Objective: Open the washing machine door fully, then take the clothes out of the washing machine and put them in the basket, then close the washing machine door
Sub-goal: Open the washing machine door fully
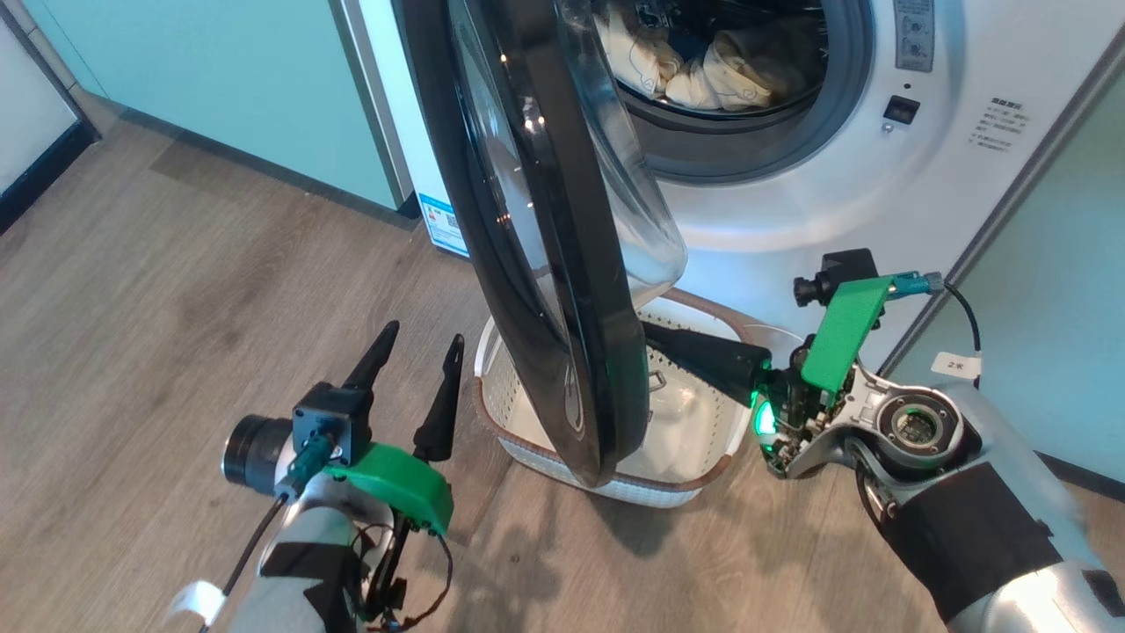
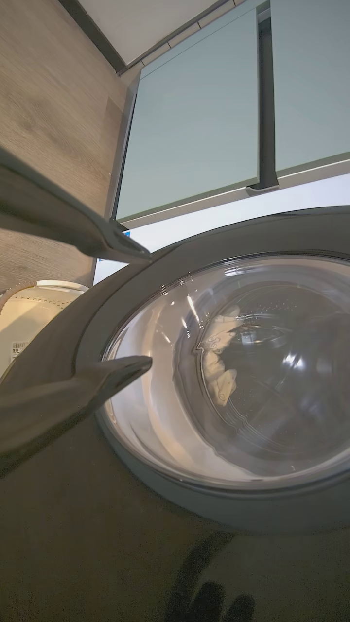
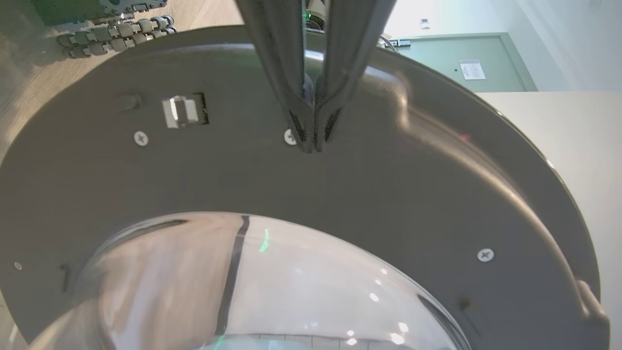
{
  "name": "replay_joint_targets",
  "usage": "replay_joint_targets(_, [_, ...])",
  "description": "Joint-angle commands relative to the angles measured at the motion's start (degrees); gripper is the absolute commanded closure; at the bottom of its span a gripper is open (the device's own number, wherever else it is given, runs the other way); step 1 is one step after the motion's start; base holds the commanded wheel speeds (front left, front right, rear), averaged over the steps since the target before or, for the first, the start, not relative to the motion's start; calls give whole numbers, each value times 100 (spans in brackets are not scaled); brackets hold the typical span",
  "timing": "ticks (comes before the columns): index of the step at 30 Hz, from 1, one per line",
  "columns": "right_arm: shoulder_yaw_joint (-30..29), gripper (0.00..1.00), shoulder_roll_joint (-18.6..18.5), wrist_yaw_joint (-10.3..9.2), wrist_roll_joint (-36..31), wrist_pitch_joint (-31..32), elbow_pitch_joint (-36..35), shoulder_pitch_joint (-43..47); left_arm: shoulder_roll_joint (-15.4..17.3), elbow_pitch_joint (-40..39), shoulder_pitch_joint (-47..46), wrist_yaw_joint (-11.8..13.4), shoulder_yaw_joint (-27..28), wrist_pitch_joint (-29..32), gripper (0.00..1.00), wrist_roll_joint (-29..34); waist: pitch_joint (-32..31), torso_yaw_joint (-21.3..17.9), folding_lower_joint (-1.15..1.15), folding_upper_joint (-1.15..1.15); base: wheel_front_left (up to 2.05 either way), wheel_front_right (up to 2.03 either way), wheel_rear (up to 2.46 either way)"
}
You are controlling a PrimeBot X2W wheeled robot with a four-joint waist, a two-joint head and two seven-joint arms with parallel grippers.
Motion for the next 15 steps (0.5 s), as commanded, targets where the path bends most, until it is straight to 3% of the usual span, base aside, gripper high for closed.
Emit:
replay_joint_targets(1, [-5,100,99,21,29,-91,-215,-98,92,-179,-90,-14,256,-36,0,57,-11,-8,0,0,0,0,0])
replay_joint_targets(8, [-340,98,99,21,-232,-587,-235,11,101,-168,-22,-34,387,-36,0,101,-137,-130,0,0,0,0,0])
replay_joint_targets(9, [-403,61,99,21,-321,-698,-242,42,111,-166,-9,-40,418,-36,0,106,-164,-161,0,0,0,0,0])
replay_joint_targets(10, [-460,50,99,21,-378,-785,-250,85,122,-165,2,-47,451,-36,0,110,-191,-191,0,0,0,0,0])
replay_joint_targets(12, [-557,7,95,21,-567,-975,-287,173,154,-165,28,-60,527,-36,0,108,-254,-262,0,0,0,0,0])
replay_joint_targets(13, [-604,0,90,21,-652,-1080,-304,232,174,-165,44,-68,569,-36,0,106,-288,-300,0,0,0,0,0])
replay_joint_targets(15, [-674,0,45,21,-838,-1289,-379,344,217,-164,71,-90,646,-36,0,97,-348,-369,0,0,0,0,0])
